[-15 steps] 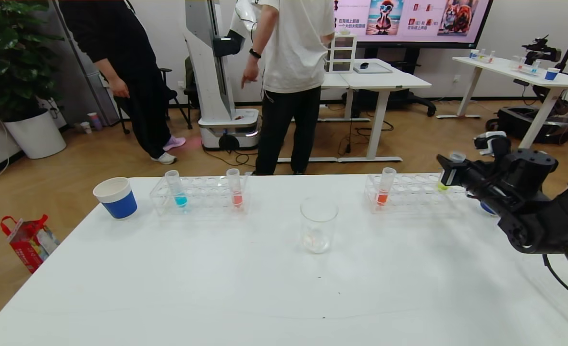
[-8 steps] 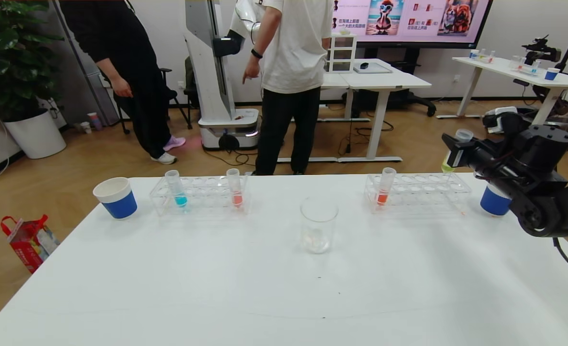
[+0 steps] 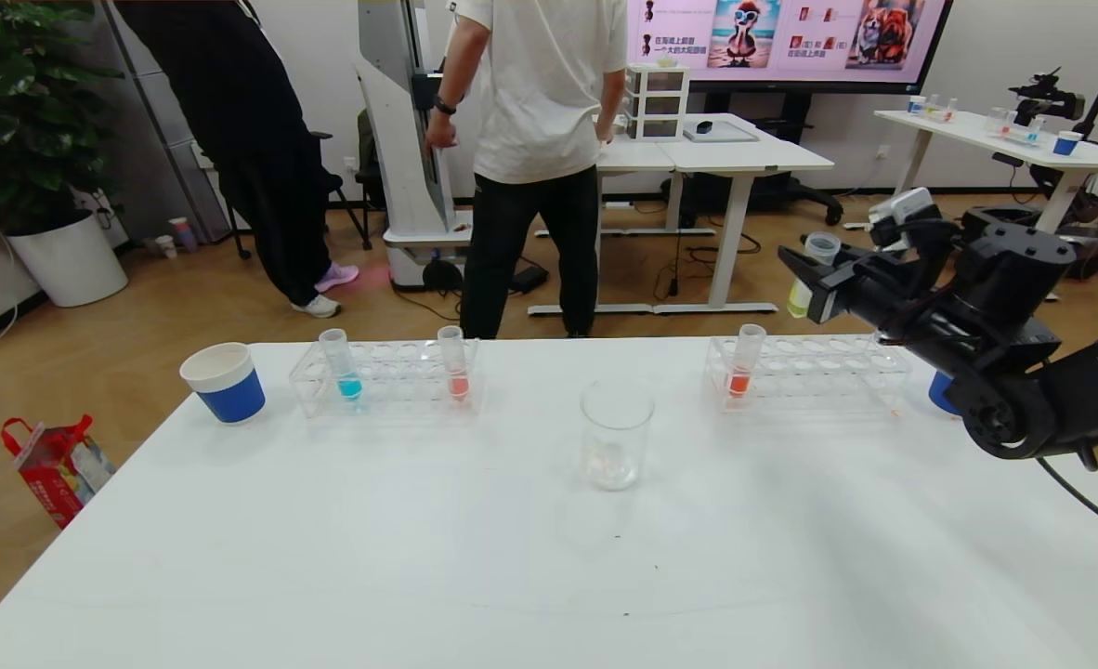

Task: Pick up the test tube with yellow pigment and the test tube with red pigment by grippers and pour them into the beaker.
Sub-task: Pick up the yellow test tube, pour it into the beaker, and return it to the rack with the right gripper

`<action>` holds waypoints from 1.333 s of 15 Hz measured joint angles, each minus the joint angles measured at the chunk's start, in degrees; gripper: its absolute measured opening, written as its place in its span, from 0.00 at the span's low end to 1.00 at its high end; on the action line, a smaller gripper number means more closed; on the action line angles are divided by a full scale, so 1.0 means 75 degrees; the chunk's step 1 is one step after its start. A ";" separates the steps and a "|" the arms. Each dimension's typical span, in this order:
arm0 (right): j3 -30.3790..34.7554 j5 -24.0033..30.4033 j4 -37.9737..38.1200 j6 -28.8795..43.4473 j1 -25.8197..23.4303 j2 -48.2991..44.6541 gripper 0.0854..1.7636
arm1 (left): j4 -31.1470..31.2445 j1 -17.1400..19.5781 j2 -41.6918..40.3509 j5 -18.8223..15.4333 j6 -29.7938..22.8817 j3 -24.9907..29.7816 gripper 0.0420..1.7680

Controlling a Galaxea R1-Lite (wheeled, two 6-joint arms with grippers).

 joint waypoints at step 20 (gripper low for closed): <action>-0.1182 0.3771 -0.1292 -0.5778 0.1752 0.1582 0.26 | 0.0000 0.0000 0.0000 0.0000 0.0000 0.0000 0.99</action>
